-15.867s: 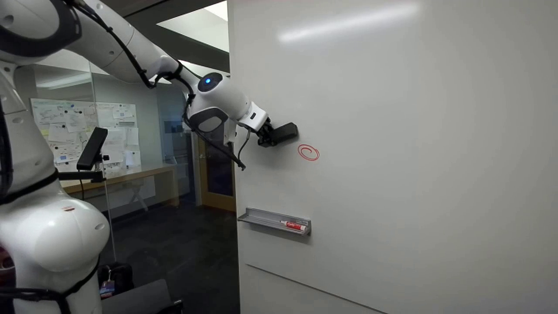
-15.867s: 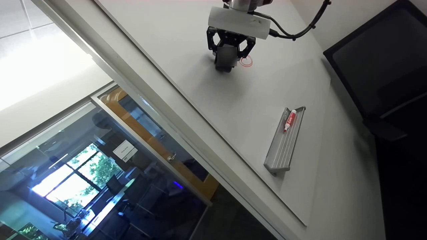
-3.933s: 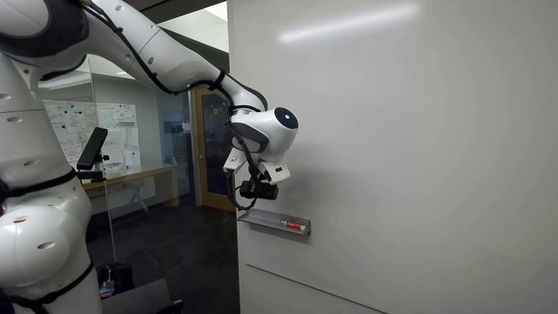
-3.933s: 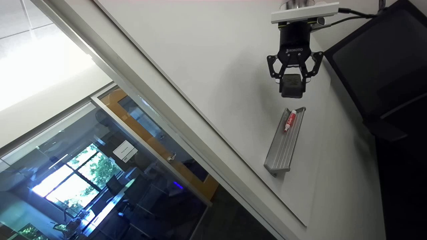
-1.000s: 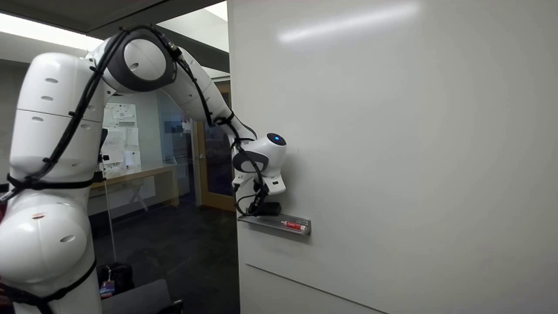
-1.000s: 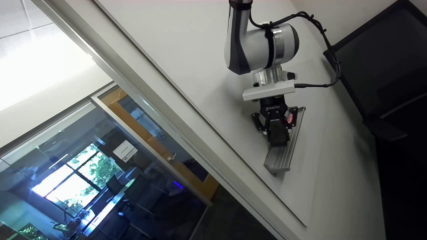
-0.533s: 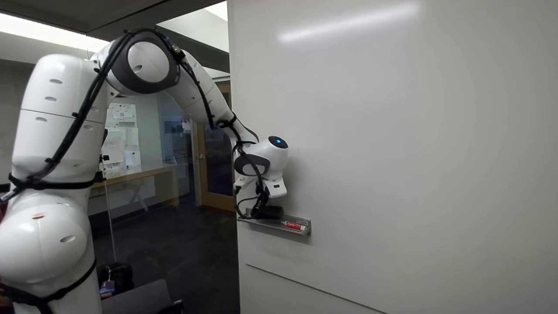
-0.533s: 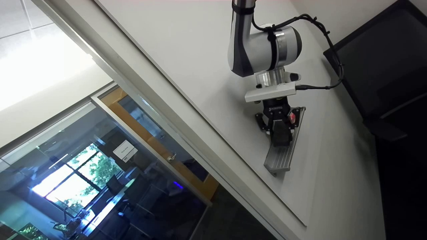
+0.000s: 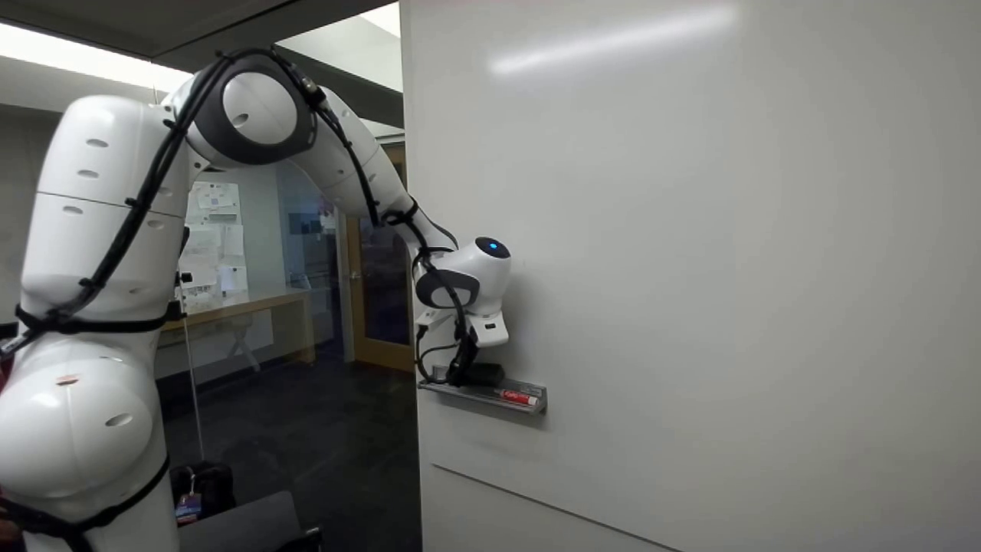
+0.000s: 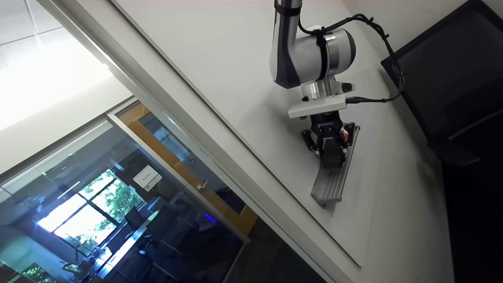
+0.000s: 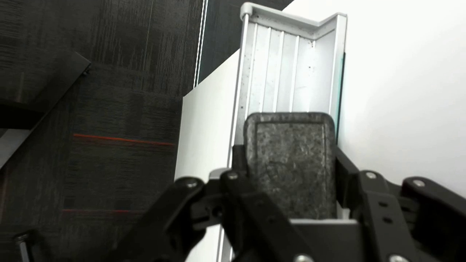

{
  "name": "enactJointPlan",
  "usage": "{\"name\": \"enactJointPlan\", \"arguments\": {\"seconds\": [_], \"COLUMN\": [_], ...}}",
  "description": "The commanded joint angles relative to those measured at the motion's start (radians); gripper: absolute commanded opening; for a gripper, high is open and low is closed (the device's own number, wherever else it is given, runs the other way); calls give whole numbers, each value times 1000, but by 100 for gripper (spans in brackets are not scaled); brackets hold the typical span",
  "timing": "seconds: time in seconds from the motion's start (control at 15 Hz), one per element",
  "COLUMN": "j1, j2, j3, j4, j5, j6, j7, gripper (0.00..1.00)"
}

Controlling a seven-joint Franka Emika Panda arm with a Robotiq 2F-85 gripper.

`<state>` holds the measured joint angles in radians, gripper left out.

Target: Use the duster to clean the whiteboard

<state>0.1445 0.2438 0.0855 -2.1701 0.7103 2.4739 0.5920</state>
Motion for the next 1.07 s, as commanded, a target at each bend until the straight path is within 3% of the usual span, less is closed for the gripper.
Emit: {"name": "enactJointPlan", "arguments": {"seconds": [0.0, 0.2, 0.27, 0.4, 0.73, 0.87, 1.0], "j1": [1, -1, -1, 0, -4, -7, -16], "j2": [1, 0, -3, -24, -166, -238, -325], "j3": [-7, -8, -8, -4, -2, -7, -9], "j4": [23, 14, 13, -5, -94, -131, -189], "j5": [-19, -29, -31, -30, -37, -79, -174], "j6": [14, 10, 14, 23, 27, 1, -43], "j7": [44, 44, 43, 33, 11, 28, 46], "gripper": [69, 85, 83, 90, 88, 86, 93]}}
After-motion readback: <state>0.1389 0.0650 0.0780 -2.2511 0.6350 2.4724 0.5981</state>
